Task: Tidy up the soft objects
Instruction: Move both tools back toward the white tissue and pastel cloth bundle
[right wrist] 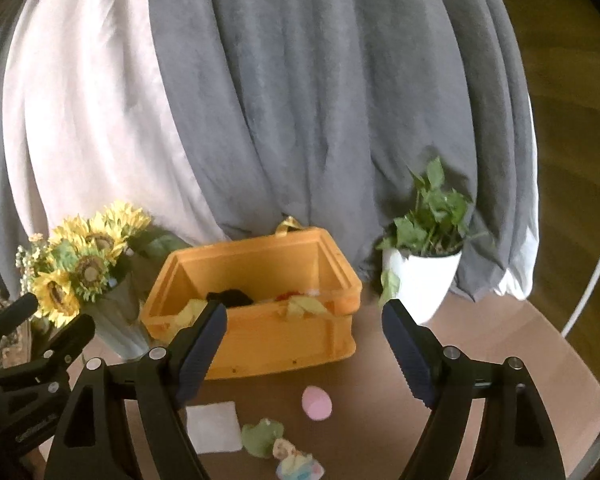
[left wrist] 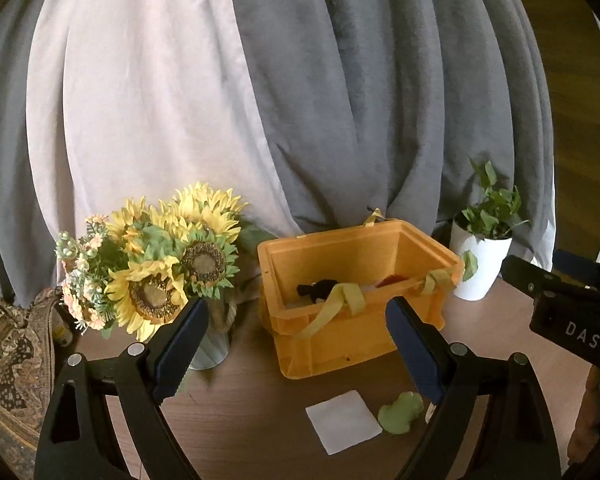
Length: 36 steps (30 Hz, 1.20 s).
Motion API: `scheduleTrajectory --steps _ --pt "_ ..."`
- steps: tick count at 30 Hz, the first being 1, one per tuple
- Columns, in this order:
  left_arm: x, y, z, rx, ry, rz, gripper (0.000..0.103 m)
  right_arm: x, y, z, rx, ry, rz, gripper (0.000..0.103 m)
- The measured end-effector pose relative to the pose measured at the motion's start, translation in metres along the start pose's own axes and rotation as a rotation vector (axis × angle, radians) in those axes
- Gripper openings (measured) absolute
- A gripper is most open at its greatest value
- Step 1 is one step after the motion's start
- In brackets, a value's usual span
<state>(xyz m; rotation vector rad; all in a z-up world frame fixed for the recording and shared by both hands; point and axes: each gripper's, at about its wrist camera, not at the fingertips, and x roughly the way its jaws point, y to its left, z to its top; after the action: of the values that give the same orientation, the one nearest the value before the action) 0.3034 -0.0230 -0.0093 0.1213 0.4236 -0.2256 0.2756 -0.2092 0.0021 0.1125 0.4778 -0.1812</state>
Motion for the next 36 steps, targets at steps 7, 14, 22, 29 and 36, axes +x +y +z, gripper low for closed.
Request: scheduleTrajectory --steps 7,14,22,29,36 --pt "0.002 0.001 -0.017 0.029 0.004 -0.049 0.091 -0.002 0.003 -0.025 0.019 0.047 -0.019 0.081" --pt "0.014 0.001 -0.035 0.057 0.049 -0.090 0.090 0.000 0.006 -0.050 0.032 0.091 -0.043 0.081" --pt "0.028 -0.001 -0.056 0.102 0.091 -0.121 0.090 0.011 0.008 -0.078 0.065 0.167 -0.055 0.081" --pt "0.044 -0.004 -0.073 0.136 0.130 -0.156 0.090 0.021 0.008 -0.098 0.078 0.221 -0.081 0.081" --pt "0.064 -0.010 -0.089 0.174 0.189 -0.185 0.089 0.033 0.010 -0.114 0.067 0.274 -0.106 0.081"
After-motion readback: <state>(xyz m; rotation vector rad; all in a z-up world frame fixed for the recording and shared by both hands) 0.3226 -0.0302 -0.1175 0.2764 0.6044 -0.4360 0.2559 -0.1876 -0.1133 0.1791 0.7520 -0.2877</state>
